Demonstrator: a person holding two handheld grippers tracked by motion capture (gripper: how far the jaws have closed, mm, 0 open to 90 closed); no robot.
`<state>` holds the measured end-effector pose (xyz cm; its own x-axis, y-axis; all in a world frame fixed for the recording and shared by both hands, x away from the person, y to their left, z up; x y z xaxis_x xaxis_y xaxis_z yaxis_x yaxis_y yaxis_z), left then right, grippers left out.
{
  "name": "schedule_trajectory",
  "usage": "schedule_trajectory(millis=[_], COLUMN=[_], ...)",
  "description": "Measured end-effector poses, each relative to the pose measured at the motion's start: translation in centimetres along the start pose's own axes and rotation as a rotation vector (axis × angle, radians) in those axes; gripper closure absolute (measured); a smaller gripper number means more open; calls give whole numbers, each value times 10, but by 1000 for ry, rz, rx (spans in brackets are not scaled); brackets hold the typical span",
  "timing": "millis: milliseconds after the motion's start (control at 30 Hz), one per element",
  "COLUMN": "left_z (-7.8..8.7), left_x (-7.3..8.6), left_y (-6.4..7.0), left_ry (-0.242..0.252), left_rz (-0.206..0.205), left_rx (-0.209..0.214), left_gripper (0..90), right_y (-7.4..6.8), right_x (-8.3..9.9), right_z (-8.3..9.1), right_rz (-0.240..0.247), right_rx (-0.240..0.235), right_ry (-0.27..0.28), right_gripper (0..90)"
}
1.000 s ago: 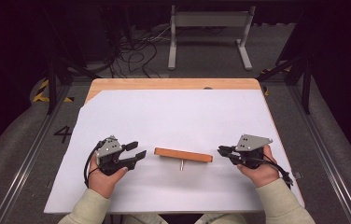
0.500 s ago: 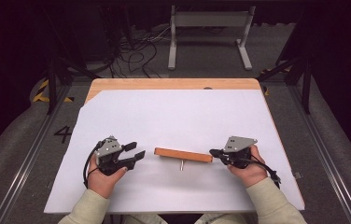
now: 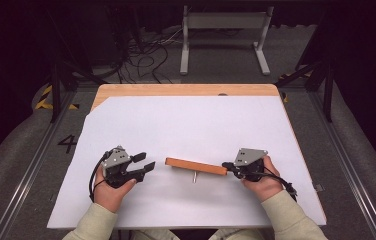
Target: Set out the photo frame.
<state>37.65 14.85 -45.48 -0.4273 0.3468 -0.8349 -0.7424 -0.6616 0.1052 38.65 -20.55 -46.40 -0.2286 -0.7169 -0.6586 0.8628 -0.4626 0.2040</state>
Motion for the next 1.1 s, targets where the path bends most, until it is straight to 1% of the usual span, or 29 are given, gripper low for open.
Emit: schedule_trajectory(millis=[67, 200, 433, 533, 600, 700, 867, 1067, 1100], left_z=[-1, -2, -2, -2, -2, -2, -3, -3, -3], left_x=[0, 0, -1, 0, 0, 0, 0, 0, 0], left_y=[0, 0, -1, -1, -1, -1, 0, 1, 1], left_ry=[-2, -3, -6, -7, -7, -8, -9, -15, -15], left_rz=[7, 7, 7, 7, 7, 6, 8, 5, 5], left_rx=[5, 4, 6, 6, 6, 6, 6, 9, 9], left_gripper=[489, 489, 489, 489, 489, 489, 488, 487, 487], right_y=[-2, -6, -17, -20, -27, -31, -45, -59, -59], right_x=[0, 1, 1, 1, 1, 2, 3, 1, 1], right_z=[2, 6, 11, 12, 16, 18, 21, 22, 22], right_rz=[14, 34, 54, 59, 57, 61, 66, 73, 73], right_rx=[-11, -25, -66, -76, -94, -108, -152, -194, -194], right_ry=[-11, -28, -48, -52, -59, -61, -58, -52, -52], right_gripper=[900, 900, 900, 900, 900, 900, 900, 900, 900])
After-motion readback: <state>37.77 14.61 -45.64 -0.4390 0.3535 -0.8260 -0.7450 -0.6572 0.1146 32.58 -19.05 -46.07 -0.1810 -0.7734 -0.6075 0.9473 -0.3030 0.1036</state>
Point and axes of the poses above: each handheld gripper's, and its own axes: z roughly backward along the jaws, x roughly out of its underside, y roughly to its right, the point moved 4 cm from there along -z, roughly forward along the jaws, and after that the axes turned 5 degrees about -y, right-handed, at the moved point
